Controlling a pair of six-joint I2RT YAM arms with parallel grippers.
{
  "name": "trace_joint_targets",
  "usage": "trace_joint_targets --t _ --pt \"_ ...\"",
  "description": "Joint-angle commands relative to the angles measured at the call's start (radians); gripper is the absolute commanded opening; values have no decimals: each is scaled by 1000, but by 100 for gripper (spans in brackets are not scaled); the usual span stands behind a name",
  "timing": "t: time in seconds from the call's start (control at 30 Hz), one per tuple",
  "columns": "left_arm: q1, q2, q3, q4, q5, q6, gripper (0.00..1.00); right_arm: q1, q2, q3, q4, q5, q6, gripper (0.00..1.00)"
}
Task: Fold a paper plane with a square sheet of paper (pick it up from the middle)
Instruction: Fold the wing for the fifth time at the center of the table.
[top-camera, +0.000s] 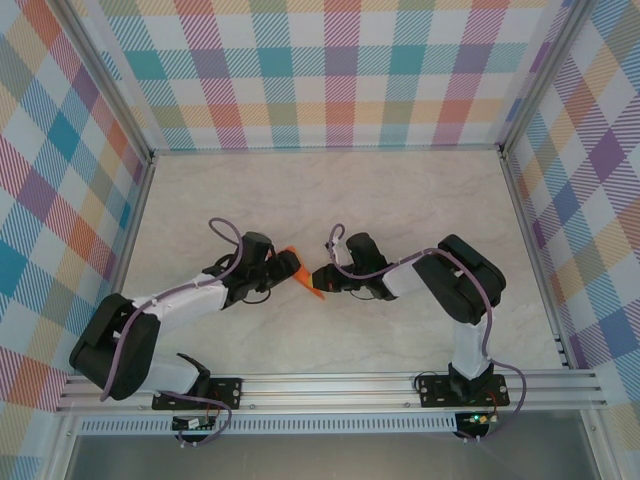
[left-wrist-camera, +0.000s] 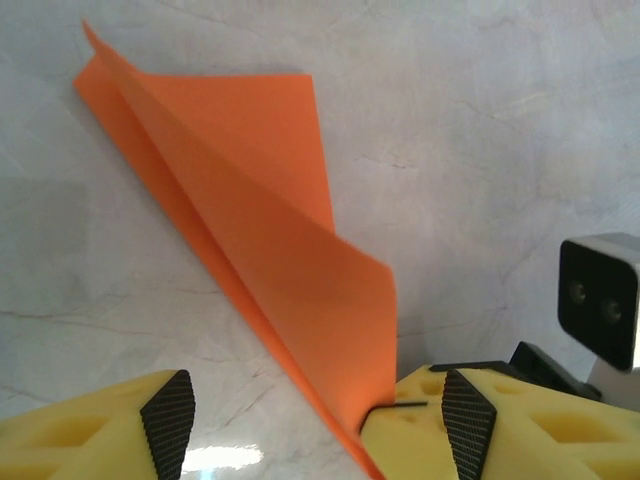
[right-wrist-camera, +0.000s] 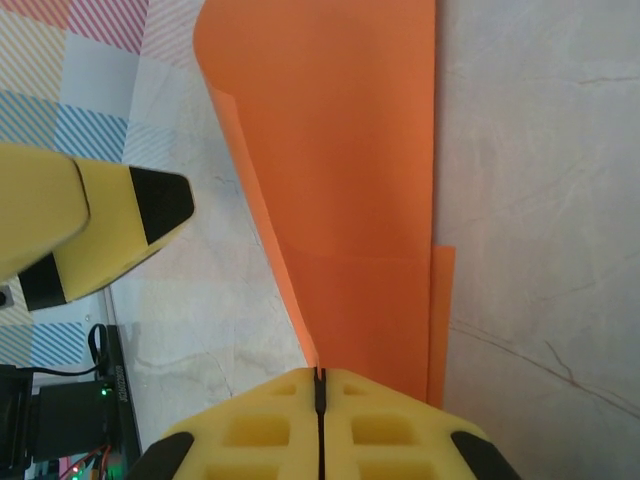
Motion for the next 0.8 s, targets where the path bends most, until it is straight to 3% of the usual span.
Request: trace_joint_targets --t 0.0,0.2,0.4,0.53,0.77 --pt "-8 38 60 -32 -17 -47 70 -6 -1 19 -62 -17 -83 11" --pt "-23 115 96 -48 -27 -81 66 -6 -14 18 -69 -32 -120 24" --pt "-32 150 135 -101 -35 -118 59 -6 -13 16 -63 -46 -122 30" --pt "-38 157 148 -136 -51 -144 49 -6 -16 18 -63 -54 -128 32" --pt "-41 134 153 -181 -76 -168 28 -6 -92 3 -76 -39 -154 47"
